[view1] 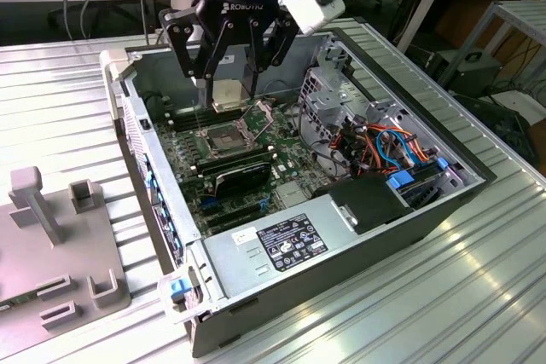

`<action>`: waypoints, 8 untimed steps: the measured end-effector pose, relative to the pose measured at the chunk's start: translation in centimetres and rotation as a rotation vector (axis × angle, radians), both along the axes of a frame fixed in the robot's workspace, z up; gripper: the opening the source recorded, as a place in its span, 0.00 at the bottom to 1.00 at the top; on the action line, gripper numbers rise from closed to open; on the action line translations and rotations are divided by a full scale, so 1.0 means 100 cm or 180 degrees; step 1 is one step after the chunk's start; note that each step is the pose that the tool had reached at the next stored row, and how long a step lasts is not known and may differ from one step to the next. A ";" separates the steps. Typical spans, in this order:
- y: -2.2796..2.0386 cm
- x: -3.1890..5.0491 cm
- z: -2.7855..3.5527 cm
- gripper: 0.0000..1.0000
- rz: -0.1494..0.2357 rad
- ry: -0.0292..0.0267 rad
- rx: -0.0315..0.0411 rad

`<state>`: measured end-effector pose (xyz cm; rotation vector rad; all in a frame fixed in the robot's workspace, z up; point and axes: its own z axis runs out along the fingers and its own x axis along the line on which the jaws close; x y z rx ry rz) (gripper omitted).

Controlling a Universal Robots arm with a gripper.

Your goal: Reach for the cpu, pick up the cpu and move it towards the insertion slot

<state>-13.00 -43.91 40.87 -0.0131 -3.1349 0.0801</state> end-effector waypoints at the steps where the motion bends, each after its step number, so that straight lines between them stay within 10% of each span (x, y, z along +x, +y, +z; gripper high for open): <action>1: 0.0027 0.0050 -0.0003 0.55 0.0000 0.0000 0.0000; 8: 0.0080 0.0170 -0.0009 0.55 -0.0002 0.0000 0.0000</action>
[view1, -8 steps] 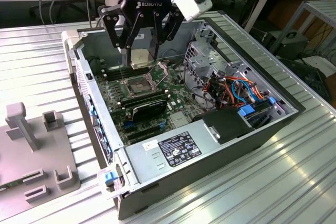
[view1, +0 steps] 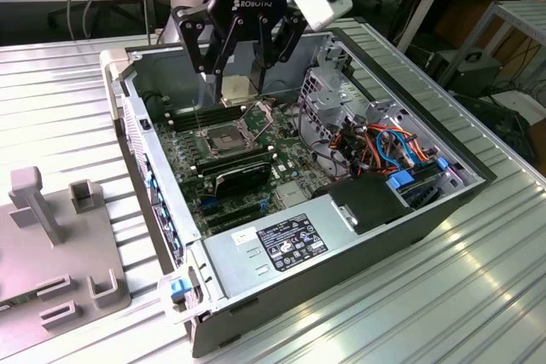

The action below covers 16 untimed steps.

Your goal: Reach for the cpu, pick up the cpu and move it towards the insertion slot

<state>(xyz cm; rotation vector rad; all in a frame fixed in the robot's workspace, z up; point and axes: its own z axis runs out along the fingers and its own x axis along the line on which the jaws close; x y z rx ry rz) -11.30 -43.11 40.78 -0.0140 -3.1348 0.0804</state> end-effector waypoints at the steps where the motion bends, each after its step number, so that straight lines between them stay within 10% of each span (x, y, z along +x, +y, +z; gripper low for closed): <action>1: 0.0011 0.0016 -0.0001 0.55 0.0000 0.0000 0.0000; 5: 0.0059 0.0060 -0.0008 0.55 -0.0001 0.0000 0.0000; 8: 0.0177 0.0150 -0.0027 0.55 -0.0009 0.0000 0.0000; 16: 0.0177 0.0258 -0.0047 0.55 -0.0076 0.0000 0.0000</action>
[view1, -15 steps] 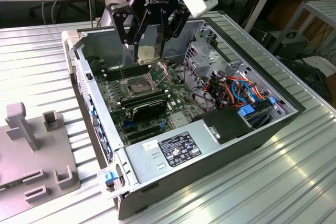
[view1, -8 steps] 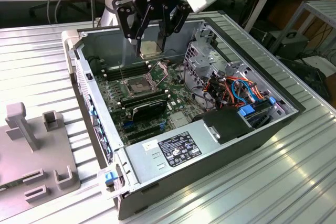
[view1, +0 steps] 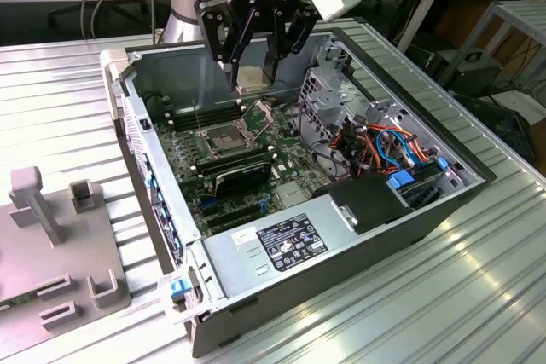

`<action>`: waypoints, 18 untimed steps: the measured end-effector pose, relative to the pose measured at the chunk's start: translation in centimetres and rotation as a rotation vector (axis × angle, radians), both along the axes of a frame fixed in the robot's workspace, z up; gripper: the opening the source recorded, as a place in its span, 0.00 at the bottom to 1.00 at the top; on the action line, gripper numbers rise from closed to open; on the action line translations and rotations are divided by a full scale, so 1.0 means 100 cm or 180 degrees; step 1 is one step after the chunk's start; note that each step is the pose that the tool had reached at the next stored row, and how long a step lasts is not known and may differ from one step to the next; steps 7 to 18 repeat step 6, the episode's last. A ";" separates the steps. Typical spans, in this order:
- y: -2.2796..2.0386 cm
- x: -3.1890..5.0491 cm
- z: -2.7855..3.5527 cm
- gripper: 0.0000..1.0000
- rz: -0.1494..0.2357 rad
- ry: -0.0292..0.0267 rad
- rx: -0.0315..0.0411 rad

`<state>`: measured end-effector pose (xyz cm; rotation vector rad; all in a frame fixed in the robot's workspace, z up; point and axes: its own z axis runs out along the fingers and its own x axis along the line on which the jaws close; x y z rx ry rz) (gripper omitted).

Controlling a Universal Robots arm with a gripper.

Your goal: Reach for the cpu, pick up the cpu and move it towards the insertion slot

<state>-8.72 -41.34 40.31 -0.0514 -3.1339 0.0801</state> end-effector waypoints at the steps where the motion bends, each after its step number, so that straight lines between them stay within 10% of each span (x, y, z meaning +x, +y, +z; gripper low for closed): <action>1: 0.0000 0.0001 0.0000 0.55 0.0000 0.0000 0.0000; 18: 0.0000 0.0027 0.0000 0.55 0.0000 0.0000 0.0000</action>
